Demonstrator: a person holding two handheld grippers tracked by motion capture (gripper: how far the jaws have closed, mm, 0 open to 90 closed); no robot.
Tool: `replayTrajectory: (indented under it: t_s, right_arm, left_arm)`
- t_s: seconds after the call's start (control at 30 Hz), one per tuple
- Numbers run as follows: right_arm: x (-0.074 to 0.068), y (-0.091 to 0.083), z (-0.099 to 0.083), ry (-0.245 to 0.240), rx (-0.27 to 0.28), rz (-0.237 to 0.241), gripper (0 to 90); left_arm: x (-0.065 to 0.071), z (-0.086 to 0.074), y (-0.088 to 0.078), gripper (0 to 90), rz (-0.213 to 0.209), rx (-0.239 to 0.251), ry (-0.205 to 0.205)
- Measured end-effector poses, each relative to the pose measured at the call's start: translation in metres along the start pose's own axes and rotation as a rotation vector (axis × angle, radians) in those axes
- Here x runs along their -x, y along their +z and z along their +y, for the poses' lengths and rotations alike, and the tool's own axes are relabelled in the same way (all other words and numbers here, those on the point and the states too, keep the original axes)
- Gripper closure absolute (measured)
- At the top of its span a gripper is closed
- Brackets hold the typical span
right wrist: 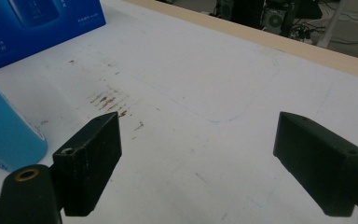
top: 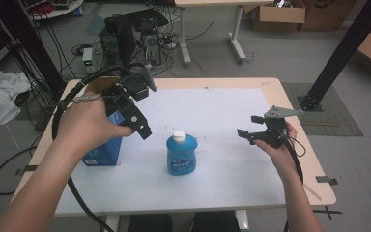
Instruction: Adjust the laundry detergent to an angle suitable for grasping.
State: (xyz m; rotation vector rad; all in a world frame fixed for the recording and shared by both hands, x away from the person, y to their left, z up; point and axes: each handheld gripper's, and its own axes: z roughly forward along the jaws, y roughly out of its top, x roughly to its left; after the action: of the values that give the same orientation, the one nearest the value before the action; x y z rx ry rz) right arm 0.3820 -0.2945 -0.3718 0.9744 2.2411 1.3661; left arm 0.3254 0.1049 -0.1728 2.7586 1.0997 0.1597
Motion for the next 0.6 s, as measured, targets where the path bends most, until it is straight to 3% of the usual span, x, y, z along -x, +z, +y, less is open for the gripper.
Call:
replayTrajectory:
  t_s: [0.37,0.6]
  right_arm:
    - [0.015,-0.002,0.024,0.005,-0.154,-0.006,15.5]
    - [0.024,0.001,0.036,0.003,-0.242,-0.035,15.3]
  left_arm:
    - [0.000,0.001,0.000,8.5,-0.003,0.005,0.002]
    - [0.001,0.001,0.001,8.5,-0.004,0.004,0.001]
